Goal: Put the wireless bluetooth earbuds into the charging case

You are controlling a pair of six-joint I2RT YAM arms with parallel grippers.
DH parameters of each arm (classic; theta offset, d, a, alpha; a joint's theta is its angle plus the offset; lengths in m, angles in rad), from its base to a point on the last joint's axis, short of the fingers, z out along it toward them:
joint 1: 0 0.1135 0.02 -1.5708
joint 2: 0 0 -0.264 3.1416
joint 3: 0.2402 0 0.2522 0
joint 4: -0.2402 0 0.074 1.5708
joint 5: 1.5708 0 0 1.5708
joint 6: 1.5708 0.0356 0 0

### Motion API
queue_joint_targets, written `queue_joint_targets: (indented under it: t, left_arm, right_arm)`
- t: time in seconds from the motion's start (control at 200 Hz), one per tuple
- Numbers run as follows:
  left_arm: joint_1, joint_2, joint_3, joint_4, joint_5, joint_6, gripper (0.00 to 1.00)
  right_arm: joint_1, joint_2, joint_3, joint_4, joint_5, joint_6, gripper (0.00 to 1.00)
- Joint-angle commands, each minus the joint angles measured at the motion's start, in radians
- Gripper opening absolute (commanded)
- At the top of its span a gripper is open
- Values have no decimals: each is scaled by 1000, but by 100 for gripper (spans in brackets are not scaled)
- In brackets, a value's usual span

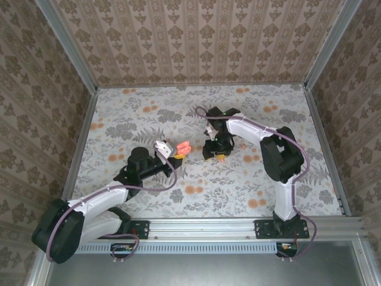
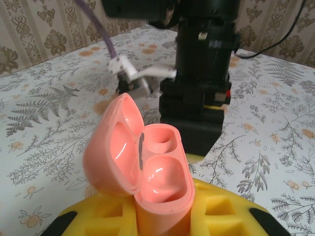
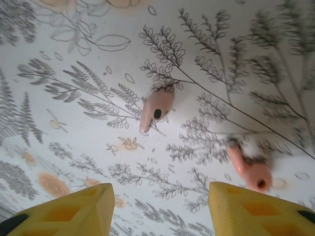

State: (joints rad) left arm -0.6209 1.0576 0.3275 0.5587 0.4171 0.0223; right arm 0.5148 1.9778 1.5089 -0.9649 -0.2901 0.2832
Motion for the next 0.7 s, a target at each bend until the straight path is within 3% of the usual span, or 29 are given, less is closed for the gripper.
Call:
queue_joint_targets:
  t: [0.0, 0.16, 0.305, 0.455, 0.695]
  left_arm:
    - [6, -37, -8, -12, -18, 22, 20]
    - [7, -46, -9, -27, -23, 24, 20]
    - [10, -45, -10, -26, -20, 16, 20]
    - [13, -44, -7, -25, -11, 17, 20]
    - [24, -60, -11, -38, -6, 25, 20]
  right_arm:
    - [-11, -141, -62, 21, 59, 228, 54]
    - [-11, -297, -251, 192, 100, 488, 57]
    - [-12, -333, -366, 275, 136, 624, 55]
    - [-14, -311, -426, 393, 123, 692, 53]
    - [-19, -225, -419, 424, 131, 704, 51]
